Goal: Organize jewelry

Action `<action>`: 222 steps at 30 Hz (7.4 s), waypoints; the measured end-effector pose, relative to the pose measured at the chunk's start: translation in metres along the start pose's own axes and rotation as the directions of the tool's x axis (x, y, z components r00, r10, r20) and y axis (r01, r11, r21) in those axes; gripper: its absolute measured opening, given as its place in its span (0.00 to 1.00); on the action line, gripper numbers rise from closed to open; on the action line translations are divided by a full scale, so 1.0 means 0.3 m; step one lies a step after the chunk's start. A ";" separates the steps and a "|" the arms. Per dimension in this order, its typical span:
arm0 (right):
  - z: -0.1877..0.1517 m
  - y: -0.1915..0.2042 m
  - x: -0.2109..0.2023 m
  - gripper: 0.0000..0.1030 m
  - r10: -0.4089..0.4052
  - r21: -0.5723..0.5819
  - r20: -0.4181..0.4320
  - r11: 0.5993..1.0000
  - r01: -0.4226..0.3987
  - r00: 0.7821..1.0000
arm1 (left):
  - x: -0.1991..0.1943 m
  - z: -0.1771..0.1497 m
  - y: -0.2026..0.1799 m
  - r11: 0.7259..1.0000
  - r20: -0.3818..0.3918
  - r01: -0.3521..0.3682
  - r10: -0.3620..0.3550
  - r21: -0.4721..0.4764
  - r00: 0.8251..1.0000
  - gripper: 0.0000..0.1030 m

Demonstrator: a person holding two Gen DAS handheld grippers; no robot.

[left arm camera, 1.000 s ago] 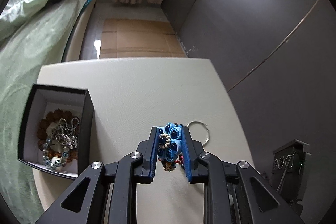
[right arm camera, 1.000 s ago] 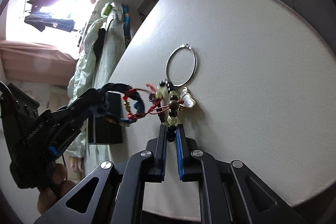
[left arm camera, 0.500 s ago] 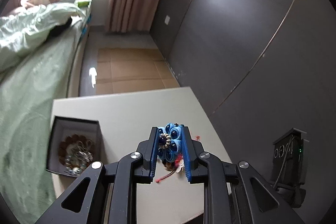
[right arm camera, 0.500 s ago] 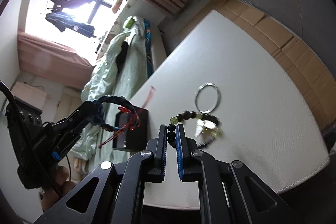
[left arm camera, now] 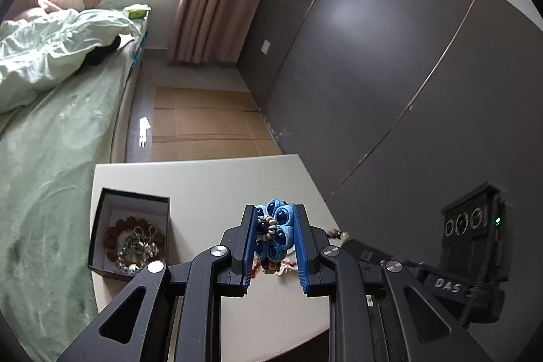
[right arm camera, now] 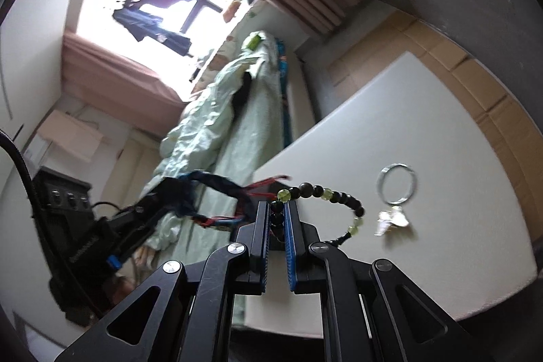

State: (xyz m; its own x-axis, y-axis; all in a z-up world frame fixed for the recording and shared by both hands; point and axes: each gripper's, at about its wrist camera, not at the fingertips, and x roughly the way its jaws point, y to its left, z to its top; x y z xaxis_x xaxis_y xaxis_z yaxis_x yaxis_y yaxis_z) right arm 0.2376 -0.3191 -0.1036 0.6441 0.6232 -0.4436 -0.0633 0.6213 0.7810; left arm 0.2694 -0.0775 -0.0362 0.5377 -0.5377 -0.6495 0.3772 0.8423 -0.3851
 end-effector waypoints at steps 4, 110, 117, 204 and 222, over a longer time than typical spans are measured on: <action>0.006 0.069 0.028 0.10 0.053 -0.030 -0.018 0.998 -0.053 0.998 | 0.020 -0.018 0.019 1.000 -0.020 -0.007 0.007 -0.009 1.000 0.21; -0.172 -0.220 0.162 0.65 -0.550 -0.283 -0.046 0.808 0.518 0.834 | 0.238 -0.159 0.135 0.989 -0.180 -0.139 0.147 0.054 0.973 0.72; -0.179 -0.184 0.221 0.65 -0.619 -0.321 0.001 0.744 0.586 0.786 | 0.226 -0.152 0.183 0.987 -0.180 -0.150 0.157 0.052 0.971 0.71; -0.102 -0.259 -0.032 0.41 -0.447 -0.224 0.040 0.867 0.444 0.894 | 0.620 -0.221 0.003 0.932 -0.253 -0.163 0.251 0.323 0.935 0.49; -0.090 -0.229 -0.024 0.41 -0.444 -0.232 0.046 0.866 0.442 0.895 | 0.586 -0.210 0.016 0.936 -0.259 -0.156 0.243 0.315 0.935 0.13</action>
State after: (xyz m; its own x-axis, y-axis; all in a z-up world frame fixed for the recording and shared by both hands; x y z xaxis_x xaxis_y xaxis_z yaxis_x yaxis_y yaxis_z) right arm 0.2166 -0.3536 -0.1660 0.6393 0.2596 -0.7238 0.0532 0.9241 0.3785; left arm 0.3181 -0.1655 -0.1936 0.3986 -0.2882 -0.8707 0.5070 0.8603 -0.0526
